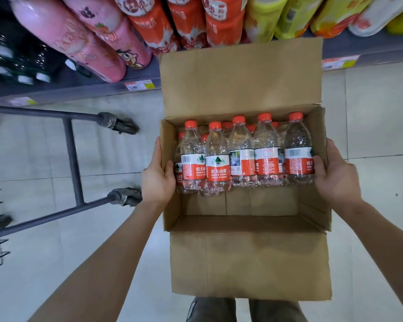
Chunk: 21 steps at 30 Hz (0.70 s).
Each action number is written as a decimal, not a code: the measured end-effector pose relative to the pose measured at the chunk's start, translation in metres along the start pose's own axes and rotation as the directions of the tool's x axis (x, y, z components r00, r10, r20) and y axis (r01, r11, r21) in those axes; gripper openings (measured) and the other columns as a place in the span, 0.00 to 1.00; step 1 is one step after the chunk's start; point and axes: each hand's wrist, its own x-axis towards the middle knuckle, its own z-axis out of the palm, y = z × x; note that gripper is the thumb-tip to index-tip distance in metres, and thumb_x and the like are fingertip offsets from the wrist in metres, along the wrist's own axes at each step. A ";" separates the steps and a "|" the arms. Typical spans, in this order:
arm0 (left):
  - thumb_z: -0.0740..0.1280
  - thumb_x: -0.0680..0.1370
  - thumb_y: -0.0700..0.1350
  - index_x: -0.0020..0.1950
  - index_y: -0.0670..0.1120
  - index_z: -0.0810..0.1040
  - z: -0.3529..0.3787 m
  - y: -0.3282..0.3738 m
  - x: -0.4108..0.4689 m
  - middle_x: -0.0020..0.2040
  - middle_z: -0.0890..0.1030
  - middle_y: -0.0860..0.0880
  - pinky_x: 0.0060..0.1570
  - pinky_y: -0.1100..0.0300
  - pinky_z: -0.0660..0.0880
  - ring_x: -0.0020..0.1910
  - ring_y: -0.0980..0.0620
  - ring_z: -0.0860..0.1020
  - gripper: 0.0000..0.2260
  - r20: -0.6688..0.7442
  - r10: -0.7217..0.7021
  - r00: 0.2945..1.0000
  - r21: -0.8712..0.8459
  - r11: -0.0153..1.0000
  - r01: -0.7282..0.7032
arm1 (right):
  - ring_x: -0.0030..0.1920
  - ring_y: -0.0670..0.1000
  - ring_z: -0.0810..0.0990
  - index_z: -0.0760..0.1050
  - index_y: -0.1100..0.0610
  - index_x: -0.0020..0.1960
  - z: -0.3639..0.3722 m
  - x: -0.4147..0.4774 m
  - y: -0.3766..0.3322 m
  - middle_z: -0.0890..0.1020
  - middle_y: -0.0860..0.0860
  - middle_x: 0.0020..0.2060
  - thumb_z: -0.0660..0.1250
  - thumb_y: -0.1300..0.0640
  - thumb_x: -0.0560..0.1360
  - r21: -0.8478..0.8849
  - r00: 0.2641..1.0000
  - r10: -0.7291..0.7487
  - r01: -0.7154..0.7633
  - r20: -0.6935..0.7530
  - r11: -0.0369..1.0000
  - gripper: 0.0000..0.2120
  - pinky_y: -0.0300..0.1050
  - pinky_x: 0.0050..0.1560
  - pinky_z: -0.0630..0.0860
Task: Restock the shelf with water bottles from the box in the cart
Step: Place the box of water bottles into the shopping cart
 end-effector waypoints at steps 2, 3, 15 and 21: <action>0.63 0.85 0.41 0.87 0.58 0.54 -0.021 0.019 -0.017 0.53 0.87 0.41 0.49 0.49 0.82 0.43 0.41 0.84 0.33 -0.001 0.020 1.000 -0.014 1.000 -0.020 | 0.44 0.67 0.82 0.57 0.50 0.81 -0.031 -0.015 -0.011 0.84 0.64 0.50 0.56 0.50 0.85 -0.029 1.000 -0.005 0.005 -0.005 1.000 0.25 0.58 0.51 0.80; 0.63 0.85 0.41 0.87 0.58 0.54 -0.033 0.029 -0.025 0.54 0.87 0.41 0.50 0.49 0.82 0.44 0.41 0.85 0.33 -0.008 0.027 1.000 -0.007 1.000 -0.027 | 0.46 0.68 0.82 0.57 0.51 0.81 -0.047 -0.022 -0.018 0.84 0.65 0.51 0.56 0.50 0.85 -0.035 1.000 -0.005 0.005 -0.009 0.999 0.25 0.59 0.52 0.80; 0.61 0.87 0.45 0.87 0.58 0.52 -0.205 0.172 -0.129 0.50 0.87 0.40 0.48 0.42 0.83 0.43 0.39 0.84 0.31 -0.040 -0.040 0.998 -0.028 0.999 0.039 | 0.41 0.71 0.80 0.61 0.52 0.77 -0.275 -0.112 -0.135 0.83 0.66 0.44 0.57 0.54 0.85 -0.081 0.991 -0.132 0.129 -0.037 0.988 0.21 0.59 0.46 0.78; 0.62 0.85 0.41 0.86 0.58 0.55 -0.294 0.227 -0.171 0.55 0.87 0.46 0.49 0.55 0.79 0.47 0.43 0.84 0.33 -0.115 0.001 0.993 -0.101 0.995 -0.013 | 0.38 0.72 0.77 0.64 0.56 0.75 -0.359 -0.152 -0.192 0.81 0.69 0.41 0.54 0.51 0.81 -0.141 0.962 -0.243 0.226 -0.124 0.964 0.24 0.59 0.42 0.75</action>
